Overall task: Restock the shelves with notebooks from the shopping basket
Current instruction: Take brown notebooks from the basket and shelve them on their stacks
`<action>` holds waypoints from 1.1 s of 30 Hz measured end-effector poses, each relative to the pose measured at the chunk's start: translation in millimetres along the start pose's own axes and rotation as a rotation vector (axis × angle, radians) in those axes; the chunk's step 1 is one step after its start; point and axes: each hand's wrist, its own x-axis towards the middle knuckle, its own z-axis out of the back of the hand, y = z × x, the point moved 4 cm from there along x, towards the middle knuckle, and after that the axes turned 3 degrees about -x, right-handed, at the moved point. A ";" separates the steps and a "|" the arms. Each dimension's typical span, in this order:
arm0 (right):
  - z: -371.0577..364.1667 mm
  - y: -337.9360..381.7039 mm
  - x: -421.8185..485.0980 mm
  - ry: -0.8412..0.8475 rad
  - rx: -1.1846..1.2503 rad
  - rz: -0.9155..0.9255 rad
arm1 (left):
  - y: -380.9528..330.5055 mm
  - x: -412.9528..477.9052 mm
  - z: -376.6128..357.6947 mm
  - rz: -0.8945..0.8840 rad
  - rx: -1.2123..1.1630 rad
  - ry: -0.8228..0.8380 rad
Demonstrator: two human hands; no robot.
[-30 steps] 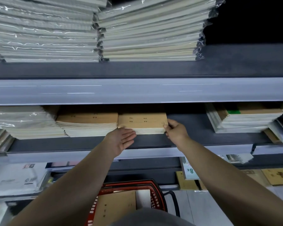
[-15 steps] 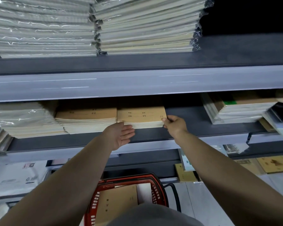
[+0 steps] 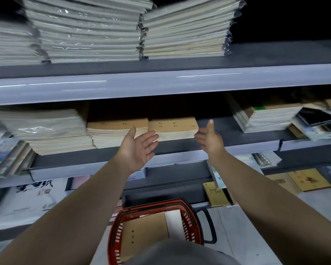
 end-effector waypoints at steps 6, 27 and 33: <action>-7.3 -4.9 -45.5 0.048 0.020 0.008 | 4.9 -28.5 13.2 -0.012 -0.017 0.030; 45.7 -58.5 -135.5 0.285 -0.072 -0.054 | 95.0 -107.4 6.5 -0.067 -0.075 -0.061; 55.4 -93.7 -154.3 0.334 -0.084 -0.127 | 140.5 -131.5 25.7 -0.042 -0.121 -0.120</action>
